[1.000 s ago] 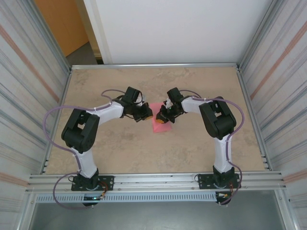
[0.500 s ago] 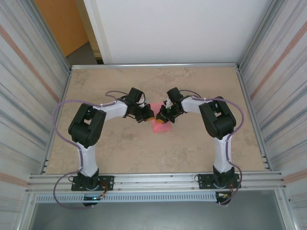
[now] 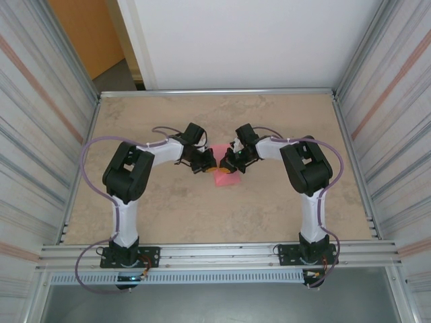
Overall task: Fold a paper plane with a square sheet of paper (pick it up from the middle)
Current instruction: Fold the triangle a second time at the center of the table.
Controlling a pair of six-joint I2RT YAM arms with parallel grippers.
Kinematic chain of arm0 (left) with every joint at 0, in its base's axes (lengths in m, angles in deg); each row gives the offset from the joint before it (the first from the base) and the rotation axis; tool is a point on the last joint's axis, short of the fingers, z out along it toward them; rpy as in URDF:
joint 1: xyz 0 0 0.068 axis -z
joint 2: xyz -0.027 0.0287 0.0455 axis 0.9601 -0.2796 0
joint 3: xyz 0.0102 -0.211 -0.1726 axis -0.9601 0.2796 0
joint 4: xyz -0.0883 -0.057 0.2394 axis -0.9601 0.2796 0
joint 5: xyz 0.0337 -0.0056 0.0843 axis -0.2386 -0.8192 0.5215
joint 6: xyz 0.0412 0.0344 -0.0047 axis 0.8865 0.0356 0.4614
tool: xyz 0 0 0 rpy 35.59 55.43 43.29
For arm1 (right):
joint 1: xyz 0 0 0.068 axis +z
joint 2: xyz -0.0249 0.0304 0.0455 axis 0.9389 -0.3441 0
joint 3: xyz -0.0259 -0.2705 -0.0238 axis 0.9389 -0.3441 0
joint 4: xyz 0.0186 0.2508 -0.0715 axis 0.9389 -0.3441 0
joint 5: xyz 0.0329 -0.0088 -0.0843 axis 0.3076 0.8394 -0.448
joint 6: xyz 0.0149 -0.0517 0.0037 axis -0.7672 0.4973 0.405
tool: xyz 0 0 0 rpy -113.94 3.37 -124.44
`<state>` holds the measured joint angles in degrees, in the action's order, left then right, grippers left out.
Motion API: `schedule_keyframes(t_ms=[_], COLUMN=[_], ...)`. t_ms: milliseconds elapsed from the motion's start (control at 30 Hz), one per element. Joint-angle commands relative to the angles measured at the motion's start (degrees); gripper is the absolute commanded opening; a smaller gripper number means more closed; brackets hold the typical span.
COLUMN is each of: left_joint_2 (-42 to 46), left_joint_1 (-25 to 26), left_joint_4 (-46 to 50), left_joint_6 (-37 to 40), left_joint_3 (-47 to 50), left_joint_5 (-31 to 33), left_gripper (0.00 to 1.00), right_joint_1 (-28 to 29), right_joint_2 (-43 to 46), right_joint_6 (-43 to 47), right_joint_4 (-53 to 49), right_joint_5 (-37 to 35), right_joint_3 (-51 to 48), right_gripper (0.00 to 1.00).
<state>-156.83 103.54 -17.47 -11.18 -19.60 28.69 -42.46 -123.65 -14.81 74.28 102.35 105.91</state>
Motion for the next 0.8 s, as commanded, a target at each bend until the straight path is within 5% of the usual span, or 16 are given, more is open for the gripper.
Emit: schedule_keyframes(t_ms=[0, 767], left_joint_2=[-1.6, -2.4], left_joint_1=[0.5, 0.4], left_joint_4=[5.0, 8.7], left_joint_6=[2.0, 3.9], left_joint_3=[-1.5, -4.6], left_joint_5=[2.3, 3.6], left_gripper=[0.00, 0.00], right_joint_1=[-0.5, -3.3], right_joint_2=[1.7, 1.0], right_joint_6=[-2.1, 4.5], right_joint_4=[1.2, -1.1], right_joint_5=[-2.2, -6.9], right_joint_3=[-2.7, -4.5], right_gripper=[0.00, 0.00])
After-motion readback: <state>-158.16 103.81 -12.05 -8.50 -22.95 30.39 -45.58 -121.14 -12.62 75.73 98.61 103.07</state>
